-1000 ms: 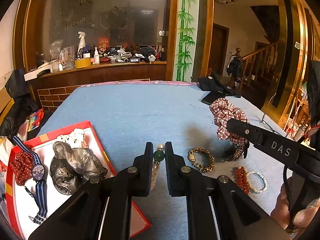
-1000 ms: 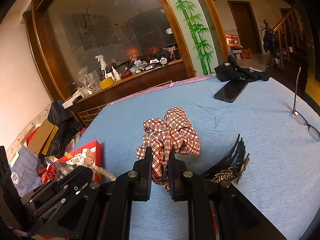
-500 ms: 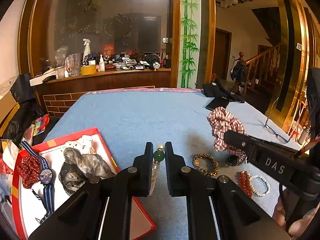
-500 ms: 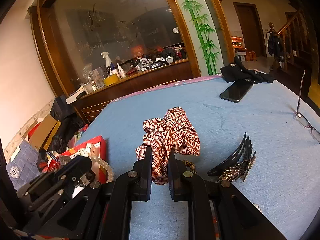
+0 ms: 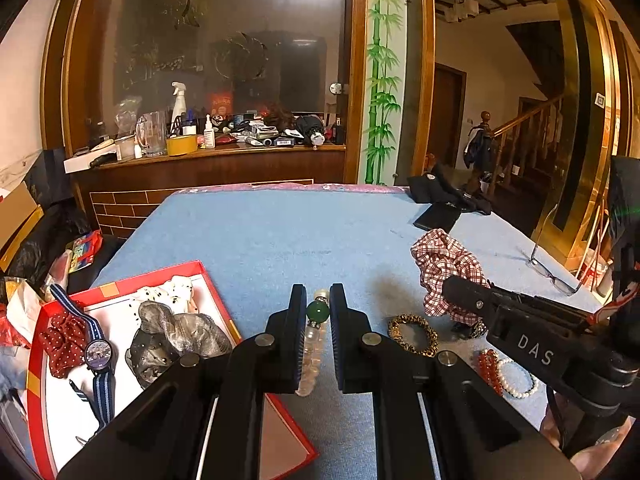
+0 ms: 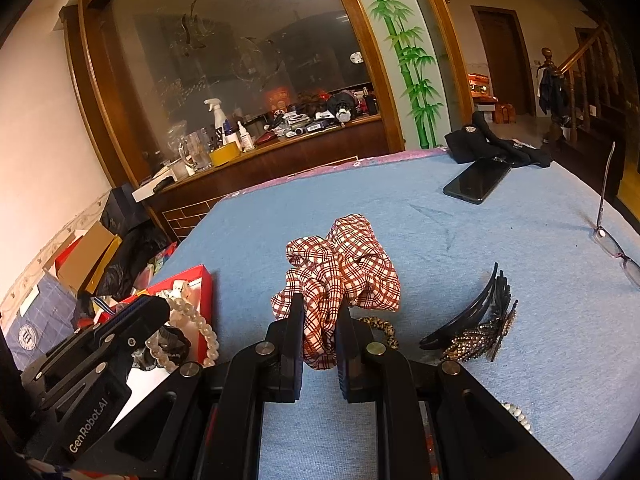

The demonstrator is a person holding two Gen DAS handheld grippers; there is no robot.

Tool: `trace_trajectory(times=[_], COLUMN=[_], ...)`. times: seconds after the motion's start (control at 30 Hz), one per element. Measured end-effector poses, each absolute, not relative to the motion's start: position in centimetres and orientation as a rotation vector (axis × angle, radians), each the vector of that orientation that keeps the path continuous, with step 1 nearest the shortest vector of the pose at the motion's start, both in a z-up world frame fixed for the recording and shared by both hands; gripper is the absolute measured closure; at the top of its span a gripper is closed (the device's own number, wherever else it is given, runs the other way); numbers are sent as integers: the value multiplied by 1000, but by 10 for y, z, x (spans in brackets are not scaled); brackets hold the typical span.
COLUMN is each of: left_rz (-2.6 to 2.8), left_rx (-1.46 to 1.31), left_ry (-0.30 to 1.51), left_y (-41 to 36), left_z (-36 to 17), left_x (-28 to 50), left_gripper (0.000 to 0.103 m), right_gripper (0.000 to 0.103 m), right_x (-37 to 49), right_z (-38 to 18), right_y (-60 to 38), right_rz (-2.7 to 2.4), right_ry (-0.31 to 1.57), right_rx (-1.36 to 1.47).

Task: Organize jewelry
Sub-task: 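Carry the pearl bracelet and plaid scrunchie over the red box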

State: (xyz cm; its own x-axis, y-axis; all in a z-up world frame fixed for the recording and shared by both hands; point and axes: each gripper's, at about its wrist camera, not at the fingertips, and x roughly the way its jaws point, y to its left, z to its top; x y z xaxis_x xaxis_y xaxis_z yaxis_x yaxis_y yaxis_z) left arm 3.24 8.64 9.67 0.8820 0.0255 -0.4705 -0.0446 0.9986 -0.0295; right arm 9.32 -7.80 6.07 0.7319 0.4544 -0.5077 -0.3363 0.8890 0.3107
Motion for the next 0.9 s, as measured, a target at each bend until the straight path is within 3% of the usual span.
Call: trace_trajectory(times=[0.47,0.9], left_rz=[6,70], left_rx=[-96,-187], left_ry=[489,447], left_y=[92,151], left_z=[106,125], left_x=[26,-42], left_gripper=[92,92], right_gripper=[88,88], right_x=[79,10], right_z=[62,82], right_y=[-86,-52], right_rz=[432,517], right_ry=[628,602], right_rx=[278,215])
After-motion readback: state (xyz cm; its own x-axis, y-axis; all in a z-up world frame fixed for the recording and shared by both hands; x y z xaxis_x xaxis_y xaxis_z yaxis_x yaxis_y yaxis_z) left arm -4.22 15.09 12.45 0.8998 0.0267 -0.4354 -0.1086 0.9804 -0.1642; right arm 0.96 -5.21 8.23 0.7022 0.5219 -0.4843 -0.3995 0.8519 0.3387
